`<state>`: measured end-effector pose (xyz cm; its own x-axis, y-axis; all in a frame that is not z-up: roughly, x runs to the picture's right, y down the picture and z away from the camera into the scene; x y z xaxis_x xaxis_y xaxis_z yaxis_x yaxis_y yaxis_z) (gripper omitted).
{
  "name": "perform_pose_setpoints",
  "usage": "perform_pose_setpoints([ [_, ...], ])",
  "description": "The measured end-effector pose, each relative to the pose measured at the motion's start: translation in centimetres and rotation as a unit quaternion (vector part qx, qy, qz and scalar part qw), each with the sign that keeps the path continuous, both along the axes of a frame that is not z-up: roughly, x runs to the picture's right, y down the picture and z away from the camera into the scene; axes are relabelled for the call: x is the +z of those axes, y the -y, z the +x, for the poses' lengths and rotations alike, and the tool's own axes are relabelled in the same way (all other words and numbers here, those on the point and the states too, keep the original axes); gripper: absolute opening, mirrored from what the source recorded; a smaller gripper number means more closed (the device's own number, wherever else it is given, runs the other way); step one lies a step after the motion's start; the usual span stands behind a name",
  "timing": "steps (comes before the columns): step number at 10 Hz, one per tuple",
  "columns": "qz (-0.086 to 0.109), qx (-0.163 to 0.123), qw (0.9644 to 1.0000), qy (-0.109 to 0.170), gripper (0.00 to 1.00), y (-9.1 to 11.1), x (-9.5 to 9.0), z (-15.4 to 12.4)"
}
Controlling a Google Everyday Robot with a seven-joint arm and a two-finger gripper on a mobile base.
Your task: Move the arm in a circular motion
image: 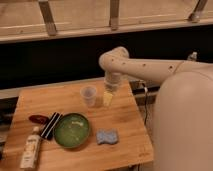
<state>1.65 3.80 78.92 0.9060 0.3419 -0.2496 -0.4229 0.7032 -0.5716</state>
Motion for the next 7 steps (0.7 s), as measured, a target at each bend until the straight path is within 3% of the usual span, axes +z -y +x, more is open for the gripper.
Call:
perform_pose_setpoints([
  [3, 0.034, -0.049, 0.9958, 0.070, 0.80, 1.6, -2.7, -8.7],
  [5, 0.048, -0.081, 0.9888, 0.116, 0.80, 0.3, -6.0, -14.8],
  [7, 0.045, -0.084, 0.9881, 0.121, 0.80, -1.5, -7.6, -17.2],
])
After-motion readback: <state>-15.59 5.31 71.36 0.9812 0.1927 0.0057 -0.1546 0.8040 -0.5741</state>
